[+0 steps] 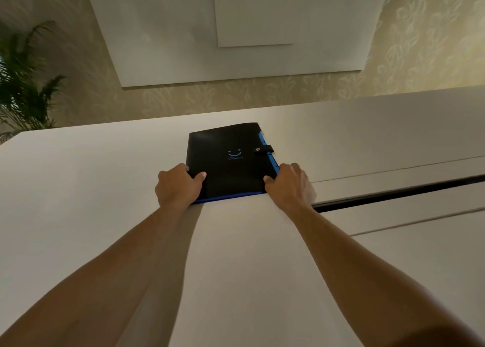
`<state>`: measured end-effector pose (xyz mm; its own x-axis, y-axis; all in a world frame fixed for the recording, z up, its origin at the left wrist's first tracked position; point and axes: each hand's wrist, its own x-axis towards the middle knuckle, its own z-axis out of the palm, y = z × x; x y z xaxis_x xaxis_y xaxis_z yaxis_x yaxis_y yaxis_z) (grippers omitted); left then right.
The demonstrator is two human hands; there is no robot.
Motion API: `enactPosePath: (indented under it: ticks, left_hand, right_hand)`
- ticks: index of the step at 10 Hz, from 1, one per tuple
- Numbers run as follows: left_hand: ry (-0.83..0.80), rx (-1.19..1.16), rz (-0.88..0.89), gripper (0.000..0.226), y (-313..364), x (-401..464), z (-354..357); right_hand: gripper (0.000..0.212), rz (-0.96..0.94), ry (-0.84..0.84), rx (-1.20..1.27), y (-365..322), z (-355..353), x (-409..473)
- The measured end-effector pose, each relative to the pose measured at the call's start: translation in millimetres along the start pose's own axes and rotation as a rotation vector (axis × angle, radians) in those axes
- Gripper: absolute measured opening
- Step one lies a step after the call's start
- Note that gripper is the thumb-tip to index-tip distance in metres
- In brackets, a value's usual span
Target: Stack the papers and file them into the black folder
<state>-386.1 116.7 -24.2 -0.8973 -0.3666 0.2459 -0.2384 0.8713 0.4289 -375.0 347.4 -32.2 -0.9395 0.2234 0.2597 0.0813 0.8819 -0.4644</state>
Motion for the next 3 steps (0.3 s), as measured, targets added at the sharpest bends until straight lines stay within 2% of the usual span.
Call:
enactPosePath:
  ticks: [1,2,3]
  left_hand:
    - [-0.071,-0.054,0.001,0.053,0,-3,0]
    - [-0.121,-0.128,0.003,0.056,-4,-12,-16]
    - [-0.006,-0.159,0.020,0.054,-13,-29,-31]
  right_hand:
    - [0.044,-0.066,0.035,-0.153,6,3,-6]
    - [0.052,-0.107,0.099,-0.197,7,-3,-15]
    - [0.049,-0.182,0.175,-0.189,2,-10,-28]
